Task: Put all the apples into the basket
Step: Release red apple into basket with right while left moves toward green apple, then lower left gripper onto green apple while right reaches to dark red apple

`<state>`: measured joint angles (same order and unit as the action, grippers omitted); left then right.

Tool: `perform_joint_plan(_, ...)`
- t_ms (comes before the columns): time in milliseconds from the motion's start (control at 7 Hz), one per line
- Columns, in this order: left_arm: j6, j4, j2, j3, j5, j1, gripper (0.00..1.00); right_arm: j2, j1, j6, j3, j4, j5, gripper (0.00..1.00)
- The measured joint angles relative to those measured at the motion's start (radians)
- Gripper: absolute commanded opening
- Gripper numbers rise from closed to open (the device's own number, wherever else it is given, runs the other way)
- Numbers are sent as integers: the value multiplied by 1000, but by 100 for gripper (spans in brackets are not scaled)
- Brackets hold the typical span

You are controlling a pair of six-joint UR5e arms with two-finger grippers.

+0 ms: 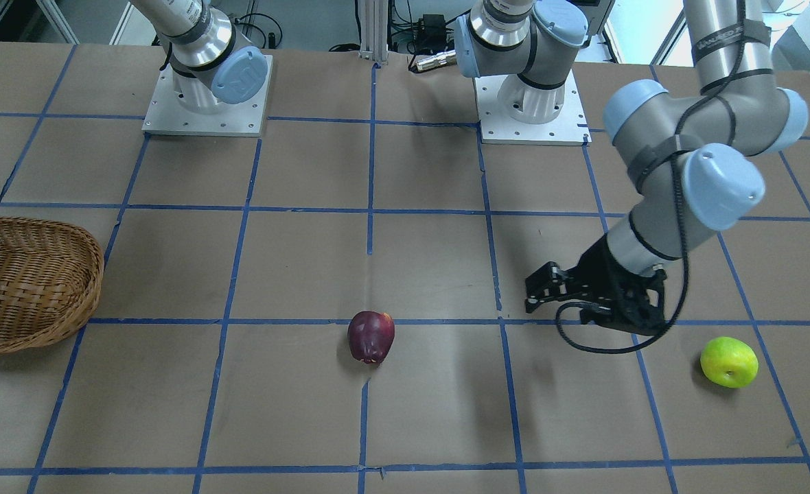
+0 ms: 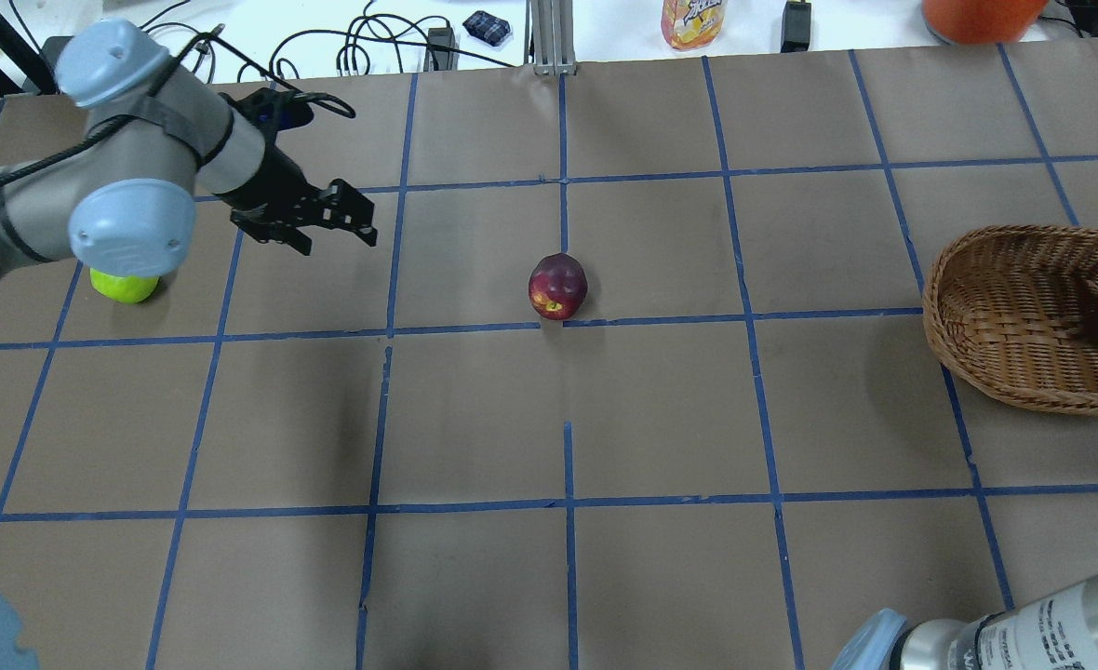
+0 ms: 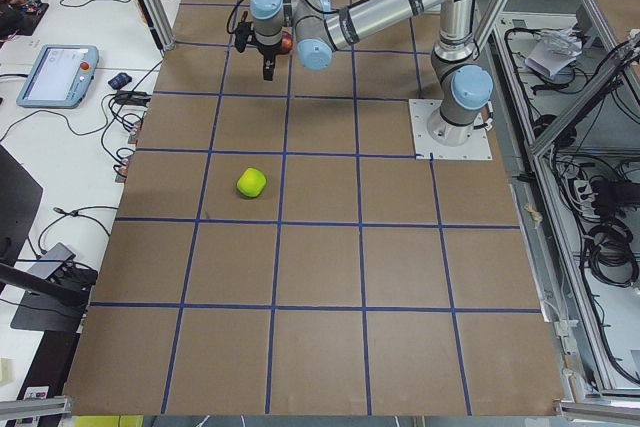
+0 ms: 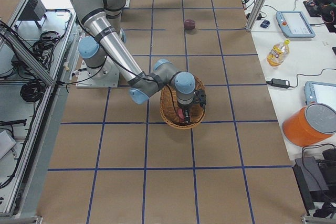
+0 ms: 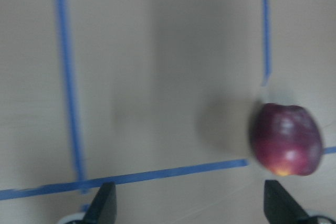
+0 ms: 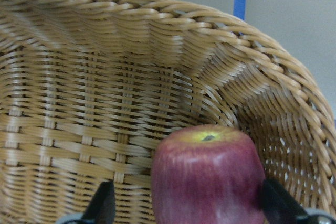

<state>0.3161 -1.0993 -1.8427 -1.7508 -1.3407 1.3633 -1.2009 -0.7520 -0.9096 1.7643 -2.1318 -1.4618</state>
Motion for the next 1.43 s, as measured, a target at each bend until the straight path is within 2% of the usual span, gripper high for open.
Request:
perform_joint_plan(286,271,-2,-22,35,-194,-127,100,-40,-49,10,-100,236,2,100)
perform_joint_plan(571,438,-2,-90,118,-282,-233,100,-57,-190,89,-167,372,-12,100)
perform_joint_plan(857,528,9,-177,183,-316,-293,100,-86,-338,246,-178,398,-21,100)
perform_joint_plan(1143,540,28,-248,209,-312,-345,100,-103,-541,564,-181,388,-45,100)
perform_joint_plan(1429,541,31,-308,239,-278,-357,100,-84,-754,902,-182,327,-45,100)
